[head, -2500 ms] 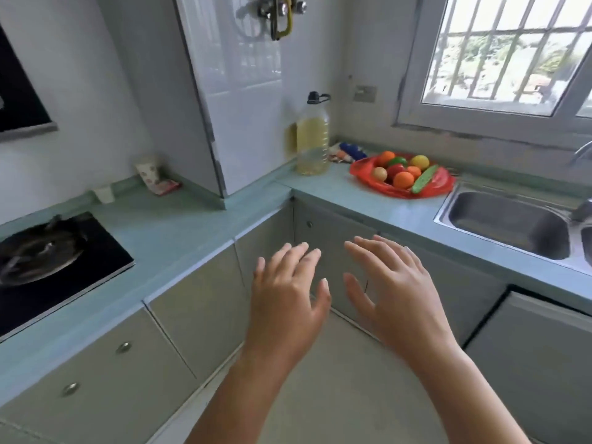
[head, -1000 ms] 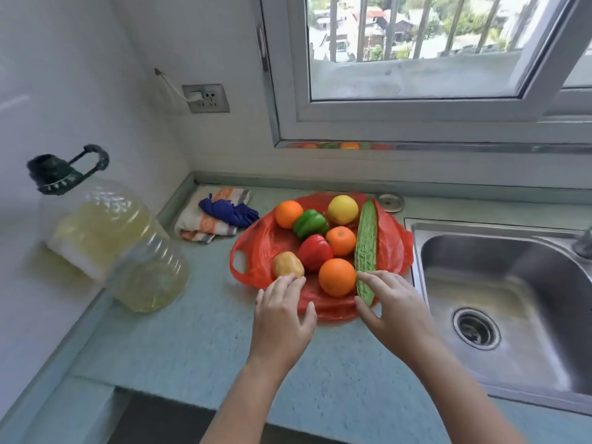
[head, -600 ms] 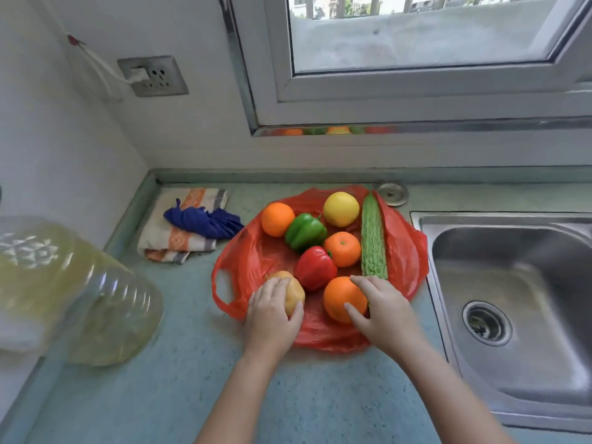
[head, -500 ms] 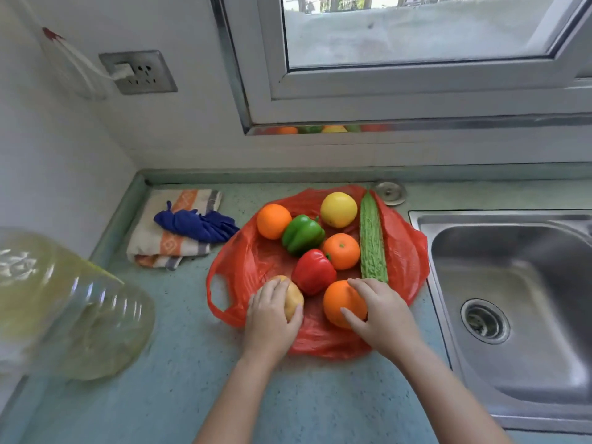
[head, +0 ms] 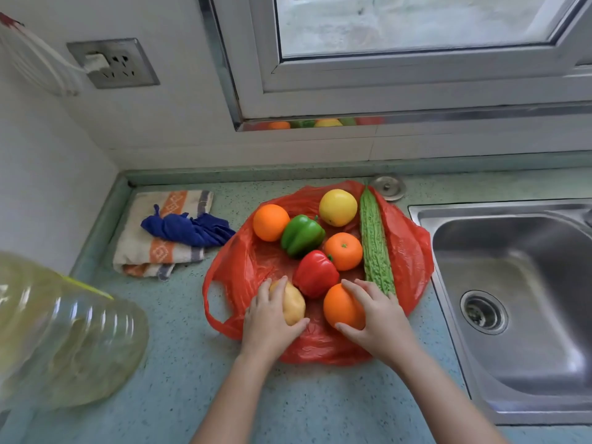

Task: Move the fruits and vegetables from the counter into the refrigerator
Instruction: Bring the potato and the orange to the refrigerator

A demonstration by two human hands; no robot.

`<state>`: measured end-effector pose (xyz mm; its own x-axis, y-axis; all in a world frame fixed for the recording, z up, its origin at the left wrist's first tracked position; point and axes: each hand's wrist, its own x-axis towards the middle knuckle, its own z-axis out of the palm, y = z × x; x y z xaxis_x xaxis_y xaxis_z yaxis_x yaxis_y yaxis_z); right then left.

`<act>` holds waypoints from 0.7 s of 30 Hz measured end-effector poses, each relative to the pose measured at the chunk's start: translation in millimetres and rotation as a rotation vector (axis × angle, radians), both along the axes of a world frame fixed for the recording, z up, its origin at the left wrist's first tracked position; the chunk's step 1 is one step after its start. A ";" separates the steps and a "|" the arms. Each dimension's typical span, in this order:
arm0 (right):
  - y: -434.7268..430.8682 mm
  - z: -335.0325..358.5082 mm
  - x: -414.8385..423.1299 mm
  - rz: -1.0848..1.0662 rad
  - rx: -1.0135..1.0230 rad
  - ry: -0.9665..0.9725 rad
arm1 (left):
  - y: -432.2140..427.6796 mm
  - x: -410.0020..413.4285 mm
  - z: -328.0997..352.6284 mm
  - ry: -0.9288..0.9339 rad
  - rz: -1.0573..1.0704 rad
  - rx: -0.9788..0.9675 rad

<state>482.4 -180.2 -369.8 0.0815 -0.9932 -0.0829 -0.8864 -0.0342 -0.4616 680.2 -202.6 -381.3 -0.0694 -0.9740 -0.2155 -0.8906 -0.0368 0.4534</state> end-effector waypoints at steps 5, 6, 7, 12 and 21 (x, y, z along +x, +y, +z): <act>3.0 0.9 6.6 -0.057 -0.006 -0.040 | 1.3 2.3 0.8 0.002 0.018 -0.010; 4.3 2.3 7.3 -0.070 -0.010 -0.054 | 2.5 2.7 3.0 0.019 0.017 -0.011; 6.1 4.4 7.9 -0.080 -0.015 -0.071 | 4.2 3.1 6.2 0.045 0.013 -0.018; 21.1 30.6 6.6 -0.164 -0.082 -0.239 | 19.5 3.3 39.2 0.318 0.039 -0.146; 71.4 117.8 -29.6 -0.410 -0.354 -0.346 | 37.9 -41.6 131.3 0.761 -0.261 -0.236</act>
<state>452.8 -108.8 -252.0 -0.3476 -0.9118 0.2188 -0.6615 0.0731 -0.7464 638.6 -164.7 -250.0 -0.3432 -0.9200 0.1890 -0.3050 0.2995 0.9040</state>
